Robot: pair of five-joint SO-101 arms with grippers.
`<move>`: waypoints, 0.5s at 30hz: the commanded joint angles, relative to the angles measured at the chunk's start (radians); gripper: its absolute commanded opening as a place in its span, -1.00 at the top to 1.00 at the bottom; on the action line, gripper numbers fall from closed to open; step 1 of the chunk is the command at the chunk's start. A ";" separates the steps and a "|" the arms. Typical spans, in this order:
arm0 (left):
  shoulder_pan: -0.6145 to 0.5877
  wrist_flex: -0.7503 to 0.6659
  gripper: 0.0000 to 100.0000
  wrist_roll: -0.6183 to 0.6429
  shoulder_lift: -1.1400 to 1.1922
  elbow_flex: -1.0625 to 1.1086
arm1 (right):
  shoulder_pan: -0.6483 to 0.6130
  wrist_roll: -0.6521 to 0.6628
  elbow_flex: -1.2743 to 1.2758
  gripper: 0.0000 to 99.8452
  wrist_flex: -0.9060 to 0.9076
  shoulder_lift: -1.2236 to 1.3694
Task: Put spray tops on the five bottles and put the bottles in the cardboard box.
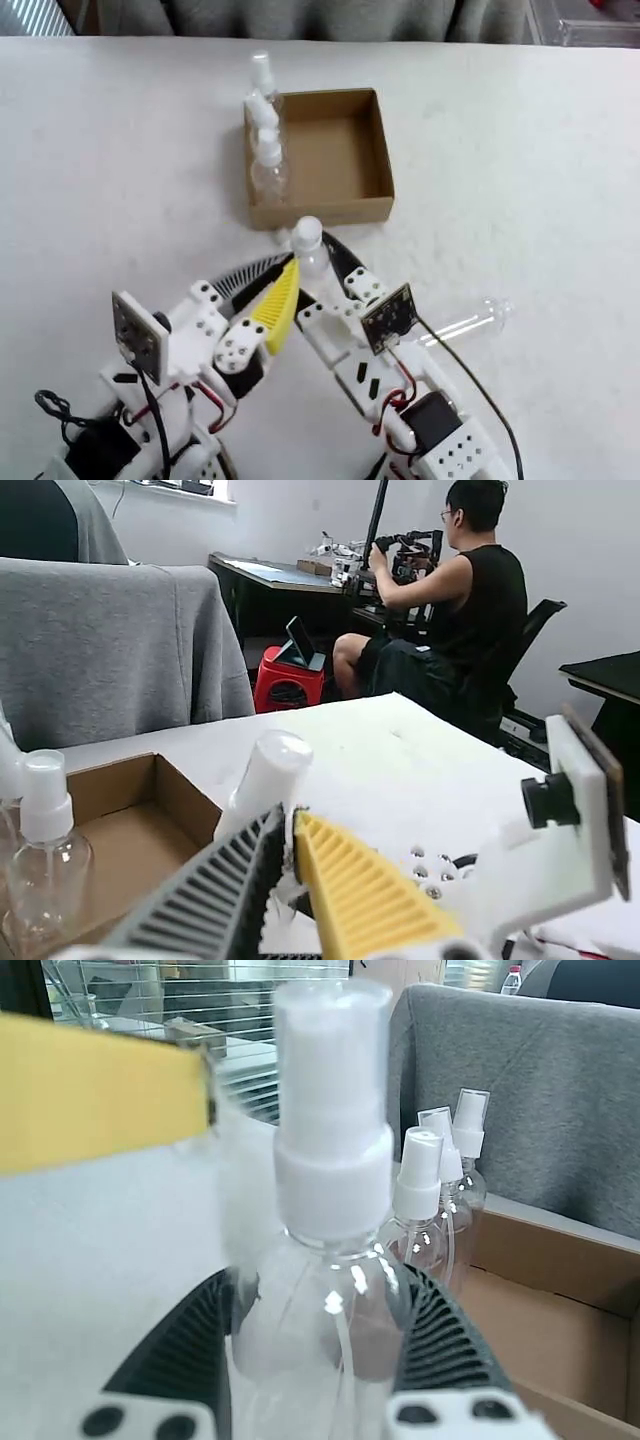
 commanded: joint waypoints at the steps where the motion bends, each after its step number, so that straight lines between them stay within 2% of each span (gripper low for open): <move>1: 0.008 -0.094 0.96 -0.009 0.157 -0.012 | 0.004 -0.008 0.009 0.97 0.001 -0.013; 7: 0.007 -0.129 0.96 -0.009 0.283 -0.080 | 0.033 -0.011 0.009 0.97 0.001 -0.013; 15: 0.005 -0.126 0.96 -0.009 0.295 -0.103 | 0.031 -0.011 0.009 0.97 0.001 -0.013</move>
